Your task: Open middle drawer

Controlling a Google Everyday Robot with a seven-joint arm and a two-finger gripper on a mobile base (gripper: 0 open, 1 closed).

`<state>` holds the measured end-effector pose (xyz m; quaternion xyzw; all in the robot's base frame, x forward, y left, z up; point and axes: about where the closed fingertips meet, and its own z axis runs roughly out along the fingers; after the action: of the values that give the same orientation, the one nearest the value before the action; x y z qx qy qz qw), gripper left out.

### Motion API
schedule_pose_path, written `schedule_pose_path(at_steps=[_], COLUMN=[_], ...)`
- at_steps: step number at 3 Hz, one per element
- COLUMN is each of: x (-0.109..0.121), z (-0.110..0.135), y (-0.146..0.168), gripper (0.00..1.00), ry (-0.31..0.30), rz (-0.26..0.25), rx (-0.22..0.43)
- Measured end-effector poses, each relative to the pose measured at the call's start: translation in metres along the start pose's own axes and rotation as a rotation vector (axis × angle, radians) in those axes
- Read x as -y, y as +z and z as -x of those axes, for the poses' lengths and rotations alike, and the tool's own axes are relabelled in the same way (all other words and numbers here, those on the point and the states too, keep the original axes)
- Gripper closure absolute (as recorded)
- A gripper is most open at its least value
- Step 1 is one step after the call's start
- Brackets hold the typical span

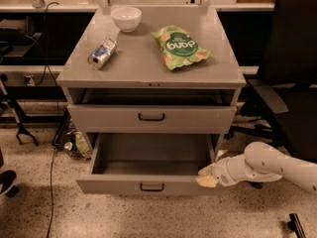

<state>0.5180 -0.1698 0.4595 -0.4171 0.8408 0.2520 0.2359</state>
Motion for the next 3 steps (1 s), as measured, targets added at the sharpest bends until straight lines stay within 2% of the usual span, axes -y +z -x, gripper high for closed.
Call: schedule_pose_path(at_steps=[1, 2, 3], x=[-0.012, -0.025, -0.029], z=[-0.014, -0.017, -0.006], y=[-0.015, -0.032, -0.038], gripper=[0.95, 0.84, 0.61], ry=[0.056, 0.086, 0.063], rz=[-0.024, -0.053, -0.064], rx=[-0.022, -0.046, -0.054])
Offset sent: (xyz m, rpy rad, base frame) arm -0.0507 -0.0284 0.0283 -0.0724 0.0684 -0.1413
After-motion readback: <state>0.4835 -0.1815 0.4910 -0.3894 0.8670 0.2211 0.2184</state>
